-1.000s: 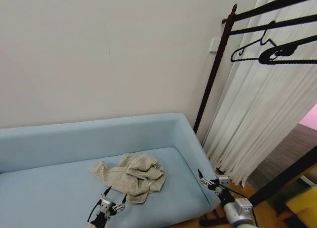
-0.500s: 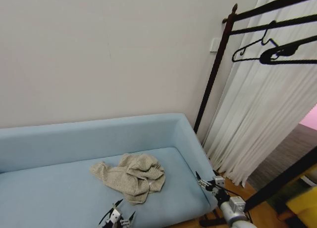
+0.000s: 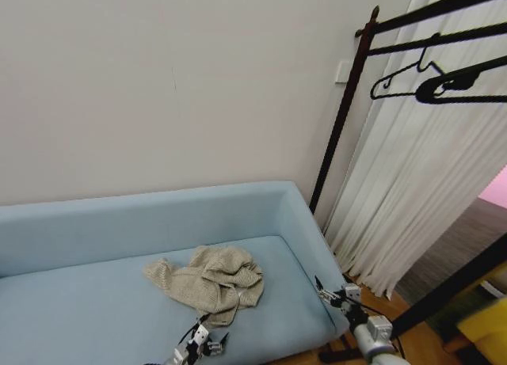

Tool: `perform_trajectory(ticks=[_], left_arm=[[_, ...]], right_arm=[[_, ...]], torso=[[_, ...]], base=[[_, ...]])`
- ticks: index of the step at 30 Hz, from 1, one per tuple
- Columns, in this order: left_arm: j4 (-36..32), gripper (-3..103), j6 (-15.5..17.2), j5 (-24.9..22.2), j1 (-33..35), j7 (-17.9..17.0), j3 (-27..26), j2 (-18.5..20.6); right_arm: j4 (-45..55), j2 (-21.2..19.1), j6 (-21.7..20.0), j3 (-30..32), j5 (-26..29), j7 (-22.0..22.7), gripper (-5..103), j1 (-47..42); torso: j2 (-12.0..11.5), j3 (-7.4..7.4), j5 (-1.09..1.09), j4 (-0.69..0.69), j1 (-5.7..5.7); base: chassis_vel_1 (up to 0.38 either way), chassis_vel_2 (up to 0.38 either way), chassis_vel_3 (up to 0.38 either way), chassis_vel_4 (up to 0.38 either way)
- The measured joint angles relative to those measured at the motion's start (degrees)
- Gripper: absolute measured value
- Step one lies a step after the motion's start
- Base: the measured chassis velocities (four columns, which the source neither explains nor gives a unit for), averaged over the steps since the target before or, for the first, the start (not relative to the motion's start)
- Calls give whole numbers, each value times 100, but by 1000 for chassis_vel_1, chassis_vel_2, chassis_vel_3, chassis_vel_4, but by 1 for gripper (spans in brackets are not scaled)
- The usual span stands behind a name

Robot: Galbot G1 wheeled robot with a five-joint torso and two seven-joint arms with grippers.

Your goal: Pick up the clothes from the sofa and hang them on the clothes hanger.

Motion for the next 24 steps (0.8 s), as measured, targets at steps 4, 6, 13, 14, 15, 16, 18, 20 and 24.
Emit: perform_trajectory(ticks=[4,6,13,14,15,16,18,20,24], left_arm=[[203,87,65,-11,-183,-60,91,-18],[301,82,71,-10,-259,-74,120,-24],[508,55,75,2,-513,-88,264,-15],[507,55,76,2,-527,-88,280,-9],[505,49,78,2,-536,-88,292,-5],[501,44,80,-1,-541,-87,301,-1],[499,39,80,-5,-546,-87,303,3],[494,33,80,-7,-548,-84,301,7],[414,17,80,-19,-520,-81,259,28]], right_arm=[[-22,-7,-7,2,-20,18,100,-5],[-32,-6,-8,7,-22,32,100,-4],[-54,-32,-23,35,-29,79,100,55],[-57,-34,-27,38,-30,87,100,71],[-61,-32,-29,38,-33,96,100,83],[-65,-27,-31,38,-36,105,100,91],[-71,-22,-32,38,-40,111,100,97],[-87,-16,-32,35,-51,120,100,108],[-103,-24,-32,34,-55,125,100,129]], torso=[[0,0,0,0,0],[0,0,0,0,0],[0,0,0,0,0],[0,0,0,0,0],[0,0,0,0,0],[0,0,0,0,0],[0,0,0,0,0],[0,0,0,0,0],[0,0,0,0,0]], base=[[0,0,0,0],[0,0,0,0],[0,0,0,0],[0,0,0,0],[0,0,0,0],[0,0,0,0],[0,0,0,0],[0,0,0,0],[0,0,0,0]])
